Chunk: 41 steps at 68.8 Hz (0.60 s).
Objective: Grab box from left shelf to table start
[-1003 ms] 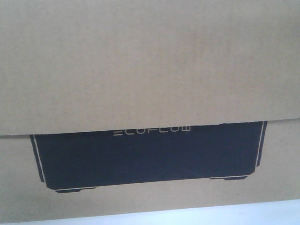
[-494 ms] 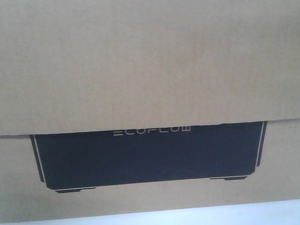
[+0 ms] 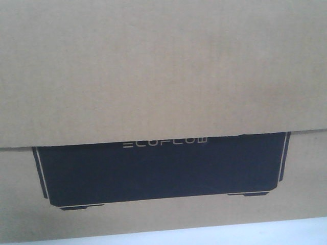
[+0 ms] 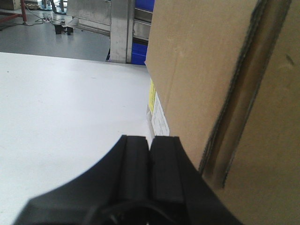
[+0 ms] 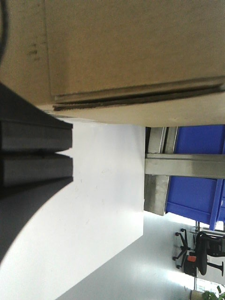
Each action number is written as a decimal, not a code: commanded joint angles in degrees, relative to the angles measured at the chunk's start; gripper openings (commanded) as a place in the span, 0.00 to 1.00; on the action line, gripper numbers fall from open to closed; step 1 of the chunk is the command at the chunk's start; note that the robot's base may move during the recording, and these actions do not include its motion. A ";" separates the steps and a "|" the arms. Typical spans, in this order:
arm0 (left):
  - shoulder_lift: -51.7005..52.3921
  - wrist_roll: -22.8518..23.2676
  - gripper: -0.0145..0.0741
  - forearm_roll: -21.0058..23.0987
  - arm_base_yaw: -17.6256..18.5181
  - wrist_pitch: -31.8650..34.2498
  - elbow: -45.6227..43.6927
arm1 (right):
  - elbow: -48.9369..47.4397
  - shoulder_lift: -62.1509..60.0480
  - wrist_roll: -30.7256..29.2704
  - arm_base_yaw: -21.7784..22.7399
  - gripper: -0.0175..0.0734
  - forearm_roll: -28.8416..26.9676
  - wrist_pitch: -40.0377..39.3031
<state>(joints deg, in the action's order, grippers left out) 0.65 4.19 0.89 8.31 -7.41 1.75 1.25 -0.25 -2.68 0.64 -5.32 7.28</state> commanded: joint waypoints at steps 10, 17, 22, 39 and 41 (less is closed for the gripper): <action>0.97 -0.02 0.05 0.30 0.29 5.41 -0.24 | 0.69 -0.84 0.25 0.28 0.25 0.53 -6.72; 0.87 -0.02 0.05 0.30 0.29 5.41 -0.24 | 0.69 -0.84 0.25 0.28 0.25 0.53 -6.72; 0.87 -0.02 0.05 0.30 0.29 5.41 -0.24 | 0.69 -0.84 0.25 0.28 0.25 0.53 -6.72; 0.87 -0.02 0.05 0.30 0.29 5.41 -0.24 | 0.69 -0.84 0.25 0.28 0.25 0.53 -6.72; 0.87 -0.02 0.05 0.30 0.29 5.41 -0.24 | 0.69 -0.84 0.25 0.28 0.25 0.53 -6.72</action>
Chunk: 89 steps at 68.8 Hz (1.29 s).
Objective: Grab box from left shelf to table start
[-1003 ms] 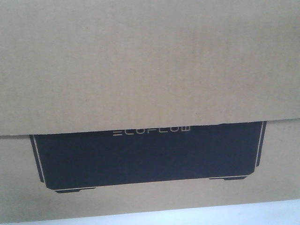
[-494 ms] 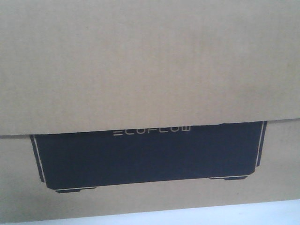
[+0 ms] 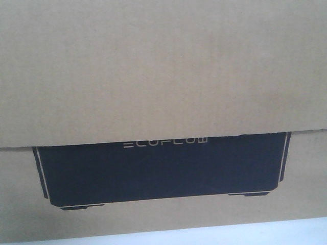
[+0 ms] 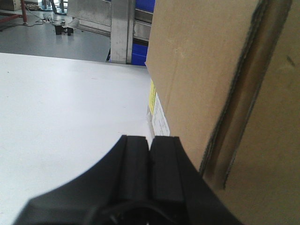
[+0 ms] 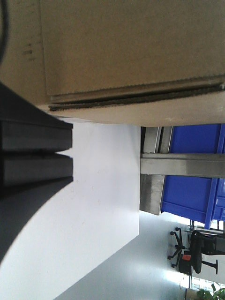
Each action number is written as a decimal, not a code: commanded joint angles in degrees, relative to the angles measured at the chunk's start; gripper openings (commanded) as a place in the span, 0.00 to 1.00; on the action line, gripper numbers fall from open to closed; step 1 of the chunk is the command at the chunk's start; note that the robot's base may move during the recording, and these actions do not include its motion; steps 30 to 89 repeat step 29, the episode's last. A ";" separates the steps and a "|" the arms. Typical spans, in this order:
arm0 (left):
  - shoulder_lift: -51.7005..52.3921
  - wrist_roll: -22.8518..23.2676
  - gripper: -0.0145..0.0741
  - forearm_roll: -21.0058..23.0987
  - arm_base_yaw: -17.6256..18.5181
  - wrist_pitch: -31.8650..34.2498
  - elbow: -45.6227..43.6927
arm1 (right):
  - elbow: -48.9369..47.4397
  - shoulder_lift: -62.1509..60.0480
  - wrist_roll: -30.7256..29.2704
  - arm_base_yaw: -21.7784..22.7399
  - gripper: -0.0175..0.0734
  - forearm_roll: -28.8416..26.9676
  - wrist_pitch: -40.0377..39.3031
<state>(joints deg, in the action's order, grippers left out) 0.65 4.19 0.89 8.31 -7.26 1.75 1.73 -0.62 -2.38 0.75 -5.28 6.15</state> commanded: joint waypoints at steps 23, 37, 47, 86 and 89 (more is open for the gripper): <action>0.87 -0.02 0.05 0.30 0.29 5.26 -0.24 | 0.21 -0.47 -0.06 0.18 0.25 0.49 -5.60; 0.87 -0.02 0.05 0.30 0.29 5.26 -0.24 | 0.21 -0.47 -0.06 0.18 0.25 0.49 -5.60; 0.87 -0.02 0.05 0.30 0.29 5.26 -0.24 | 0.21 -0.47 -0.06 0.18 0.25 0.49 -5.60; 0.87 -0.02 0.05 0.30 0.29 5.26 -0.24 | 0.21 -0.47 -0.06 0.18 0.25 0.49 -5.60; 0.87 -0.02 0.05 0.30 0.29 5.26 -0.24 | 0.21 -0.47 -0.06 0.18 0.25 0.49 -5.60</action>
